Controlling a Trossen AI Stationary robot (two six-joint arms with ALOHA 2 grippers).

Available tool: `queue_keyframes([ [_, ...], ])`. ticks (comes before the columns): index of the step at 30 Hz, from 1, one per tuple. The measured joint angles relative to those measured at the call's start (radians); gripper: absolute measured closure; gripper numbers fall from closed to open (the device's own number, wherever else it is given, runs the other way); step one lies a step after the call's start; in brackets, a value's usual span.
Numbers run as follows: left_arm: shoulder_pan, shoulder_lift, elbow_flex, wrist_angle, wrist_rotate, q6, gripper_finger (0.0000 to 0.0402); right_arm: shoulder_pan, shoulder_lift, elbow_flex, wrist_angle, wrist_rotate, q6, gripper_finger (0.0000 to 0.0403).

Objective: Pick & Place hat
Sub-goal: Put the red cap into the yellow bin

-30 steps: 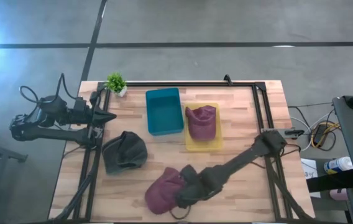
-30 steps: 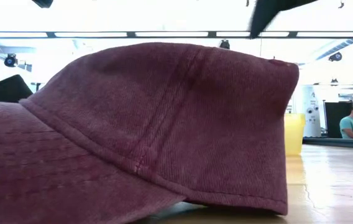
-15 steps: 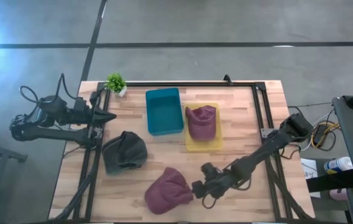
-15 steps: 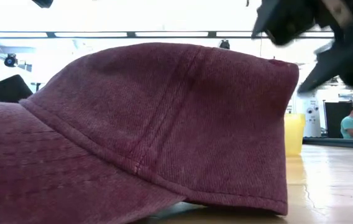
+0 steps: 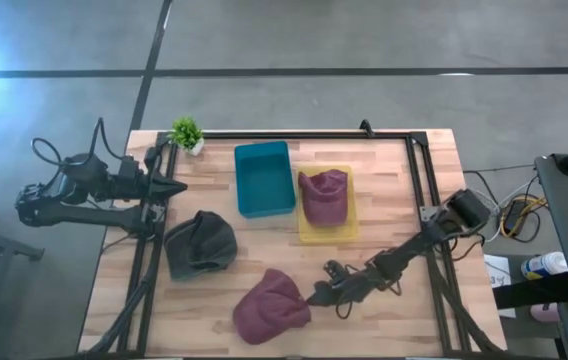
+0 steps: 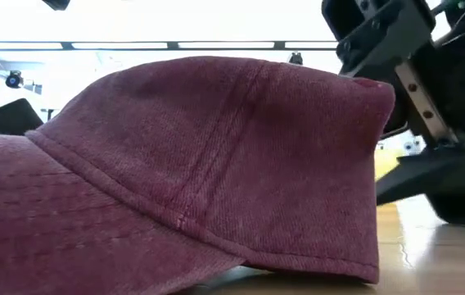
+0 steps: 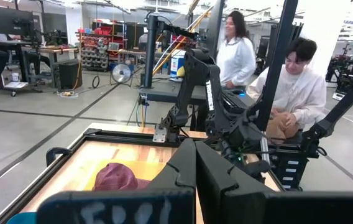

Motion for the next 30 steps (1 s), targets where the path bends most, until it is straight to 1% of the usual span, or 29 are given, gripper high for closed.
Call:
queue_keyframes([
  [2,0.0,0.0,0.0,0.0,0.0,0.0,0.0401,-0.008,0.023,-0.002,0.065,-0.015,-0.015,0.0152],
  [8,0.0,0.0,0.0,0.0,0.0,0.0,0.0401,-0.037,0.081,-0.003,0.174,-0.031,-0.027,0.0152],
  [15,0.0,0.0,0.0,0.0,0.0,0.0,0.0401,-0.049,0.11,0.018,0.18,-0.033,-0.028,0.0152],
  [18,0.0,0.0,0.0,0.0,0.0,0.0,0.0401,-0.05,0.119,0.037,0.159,-0.019,-0.029,0.0152],
  [21,0.0,0.0,0.0,0.0,0.0,0.0,0.0401,-0.051,0.124,0.074,0.08,0.0,-0.034,0.0152],
  [30,0.0,0.0,0.0,0.0,0.0,0.0,0.0401,-0.079,0.132,0.177,-0.093,-0.019,-0.114,0.0152],
])
